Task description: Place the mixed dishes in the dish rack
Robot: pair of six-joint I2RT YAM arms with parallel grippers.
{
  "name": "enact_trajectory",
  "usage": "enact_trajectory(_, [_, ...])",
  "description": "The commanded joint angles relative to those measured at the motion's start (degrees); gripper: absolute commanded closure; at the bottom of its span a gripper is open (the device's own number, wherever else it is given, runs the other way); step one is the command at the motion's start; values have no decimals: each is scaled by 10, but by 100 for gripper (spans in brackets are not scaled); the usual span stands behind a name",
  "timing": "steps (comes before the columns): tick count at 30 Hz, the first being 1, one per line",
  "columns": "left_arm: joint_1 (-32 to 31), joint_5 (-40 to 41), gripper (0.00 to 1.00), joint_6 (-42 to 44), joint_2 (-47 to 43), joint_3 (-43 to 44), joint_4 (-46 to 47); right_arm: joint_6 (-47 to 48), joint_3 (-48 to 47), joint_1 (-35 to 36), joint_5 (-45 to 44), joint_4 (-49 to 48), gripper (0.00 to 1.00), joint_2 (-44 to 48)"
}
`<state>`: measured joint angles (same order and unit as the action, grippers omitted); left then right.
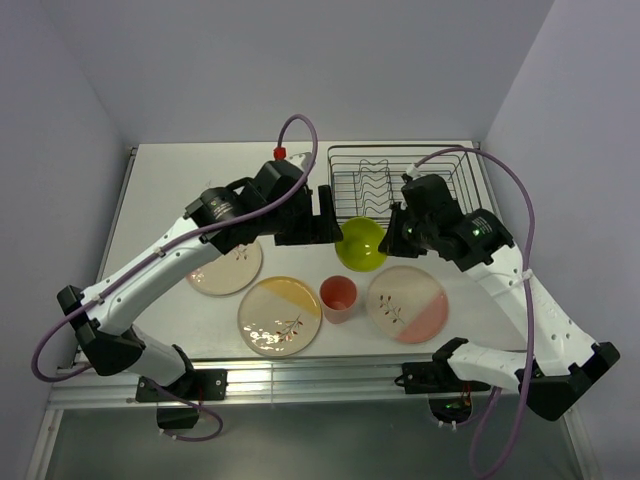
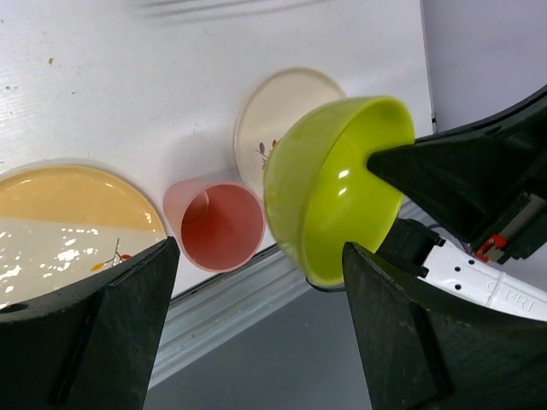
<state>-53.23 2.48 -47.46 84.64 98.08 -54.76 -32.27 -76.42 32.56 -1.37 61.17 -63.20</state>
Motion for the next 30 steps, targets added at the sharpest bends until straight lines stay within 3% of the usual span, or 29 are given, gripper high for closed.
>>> enact_trajectory(1, [0, -18, 17, 0, 10, 14, 27, 3, -44, 19, 28, -14, 100, -10])
enact_trajectory(6, [-1, -20, 23, 2, 28, 18, 26, -1, -68, 37, 28, -11, 100, -22])
enact_trajectory(9, [-1, -6, 43, 8, 42, 32, 2, -1, -87, 38, 25, -8, 100, -22])
enact_trajectory(12, [0, 2, 75, 11, 50, 39, -3, 7, -107, 39, 22, 1, 100, -28])
enact_trajectory(15, [0, -5, 100, 15, 64, 54, -5, 16, -121, 38, 18, 9, 98, -37])
enact_trajectory(16, [0, -7, 100, 18, 68, 61, -10, 19, -123, 38, 19, 11, 96, -39])
enact_trajectory(18, [0, -20, 100, 29, 80, 76, -9, 26, -134, 38, 24, 12, 80, -41])
enact_trajectory(19, [0, -40, 100, 37, 82, 81, -4, 29, -148, 38, 25, 20, 57, -44])
enact_trajectory(21, [2, -73, 100, 48, 75, 72, 19, 34, -165, 38, 28, 33, 40, -49])
enact_trajectory(22, [7, -92, 100, 48, 68, 63, 36, 34, -176, 37, 29, 40, 38, -52])
enact_trajectory(23, [25, -116, 100, 45, 46, 30, 80, 35, -186, 37, 32, 54, 15, -53])
enact_trajectory(26, [90, -248, 100, -18, -15, -81, 215, 42, -222, 34, 58, 69, 12, -48])
enact_trajectory(27, [109, -284, 100, -38, -31, -115, 258, 41, -225, 31, 68, 70, 3, -45])
enact_trajectory(29, [153, -383, 100, -115, -68, -202, 347, 38, -223, 21, 108, 59, 0, -33])
enact_trajectory(30, [166, -412, 100, -145, -78, -229, 443, 37, -219, 18, 124, 50, 0, -26])
